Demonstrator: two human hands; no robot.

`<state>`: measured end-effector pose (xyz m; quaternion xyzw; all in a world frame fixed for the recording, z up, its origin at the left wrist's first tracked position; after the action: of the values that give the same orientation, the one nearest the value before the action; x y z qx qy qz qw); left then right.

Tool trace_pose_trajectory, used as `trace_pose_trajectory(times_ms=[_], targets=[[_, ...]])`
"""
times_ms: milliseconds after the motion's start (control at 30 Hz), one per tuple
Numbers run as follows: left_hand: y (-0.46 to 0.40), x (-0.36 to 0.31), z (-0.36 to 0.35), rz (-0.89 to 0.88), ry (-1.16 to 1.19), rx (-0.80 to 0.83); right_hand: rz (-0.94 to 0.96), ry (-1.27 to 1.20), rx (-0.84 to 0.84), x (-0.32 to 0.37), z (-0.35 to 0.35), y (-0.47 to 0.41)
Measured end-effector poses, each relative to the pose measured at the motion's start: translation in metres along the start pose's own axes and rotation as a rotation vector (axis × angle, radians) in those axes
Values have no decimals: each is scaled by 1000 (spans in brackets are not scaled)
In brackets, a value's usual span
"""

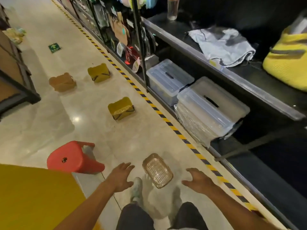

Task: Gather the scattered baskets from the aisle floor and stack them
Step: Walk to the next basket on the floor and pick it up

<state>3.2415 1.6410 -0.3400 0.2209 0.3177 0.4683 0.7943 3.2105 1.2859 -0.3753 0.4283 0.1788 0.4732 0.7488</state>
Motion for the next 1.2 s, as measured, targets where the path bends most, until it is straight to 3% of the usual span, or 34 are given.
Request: trace_pose_trajectory(times_ms=[200,367,900,1000,1200], targets=[[-69,66,27,-154,-30,120,-274,-212,6,14,-48,-5],[-143,118,9,-184,-117,229,-358,-280,-28,36,-100,-38],[-399,224,-240,-146,-39,335,-640,-627,182,38,-343,-316],[-445,241,-278,-163,-70,320,-652,-823,229,36,-376,-370],[-516,261,-338,-207,31,179,-612,-917,85,44,-427,-450]])
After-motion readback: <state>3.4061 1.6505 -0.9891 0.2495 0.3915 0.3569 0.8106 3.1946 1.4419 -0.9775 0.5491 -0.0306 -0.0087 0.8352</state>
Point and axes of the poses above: each hand's wrist, its own y-axis away from the middle knuckle, its own z-axis out of the back of the hand, x = y × z, the point moved 2 cm from there along -y, towards the middle knuckle, and after that the axes turned 14 degrees about -z, right-handed, at the moved point
